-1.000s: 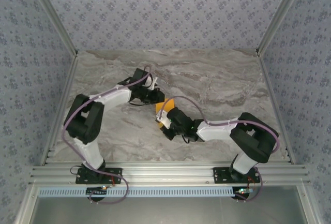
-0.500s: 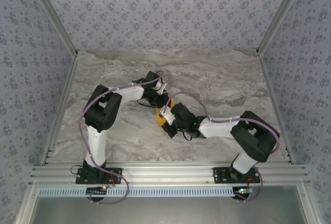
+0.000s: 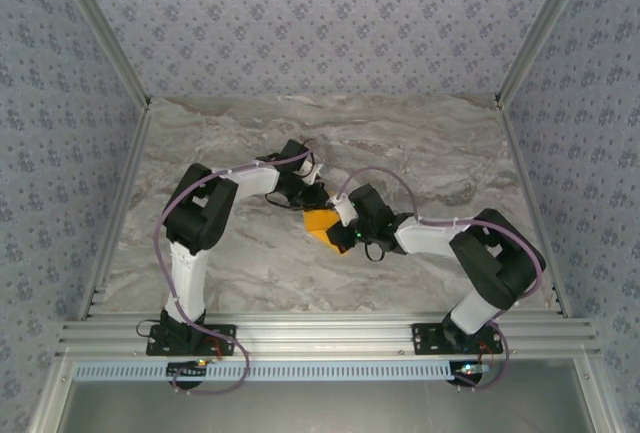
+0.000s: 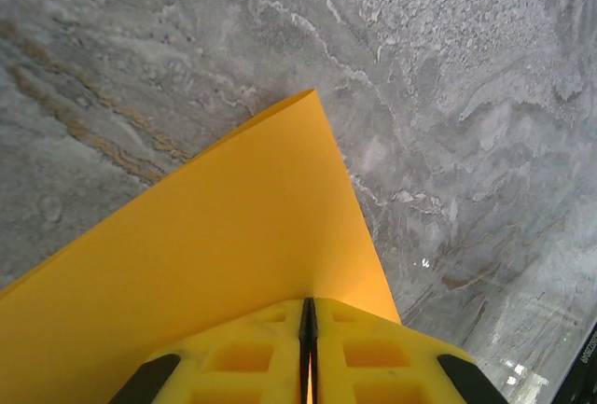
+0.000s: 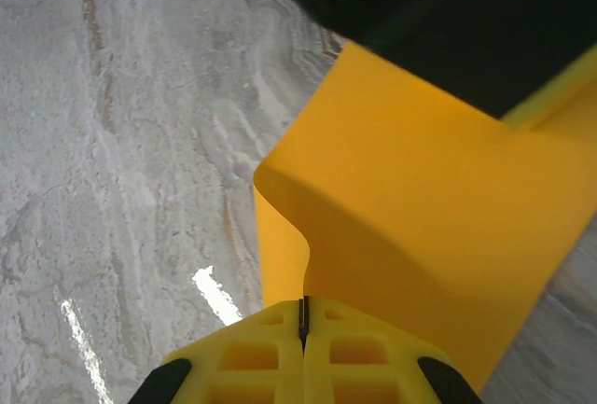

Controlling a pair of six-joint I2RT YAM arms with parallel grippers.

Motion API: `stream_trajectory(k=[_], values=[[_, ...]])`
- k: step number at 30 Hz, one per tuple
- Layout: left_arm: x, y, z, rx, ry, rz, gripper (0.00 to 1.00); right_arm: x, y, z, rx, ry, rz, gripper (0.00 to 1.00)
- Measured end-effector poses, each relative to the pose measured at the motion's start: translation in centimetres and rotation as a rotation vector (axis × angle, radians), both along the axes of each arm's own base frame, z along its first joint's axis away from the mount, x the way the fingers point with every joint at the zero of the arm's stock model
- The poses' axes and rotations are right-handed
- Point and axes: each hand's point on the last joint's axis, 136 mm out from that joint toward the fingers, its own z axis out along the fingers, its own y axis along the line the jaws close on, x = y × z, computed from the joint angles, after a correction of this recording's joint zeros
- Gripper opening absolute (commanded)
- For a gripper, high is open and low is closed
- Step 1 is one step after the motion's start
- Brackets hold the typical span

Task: Fold a paper plane with a square sheet of paper (fold left side to right side)
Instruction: Third fold the triangle at the center of the table.

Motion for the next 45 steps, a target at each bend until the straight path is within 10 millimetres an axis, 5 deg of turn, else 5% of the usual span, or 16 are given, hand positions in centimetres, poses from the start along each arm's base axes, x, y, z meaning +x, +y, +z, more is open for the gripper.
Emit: stream_trajectory(k=[15, 45], values=[[0.0, 0.0, 0.0, 0.0, -0.001, -0.002, 0.08, 2.1, -1.5, -1.0, -0.005, 0.072, -0.077, 0.0], [-0.1, -0.1, 0.0, 0.0, -0.001, -0.004, 0.08, 2.5, -1.3, -2.1, -0.019, 0.113, -0.079, 0.0]])
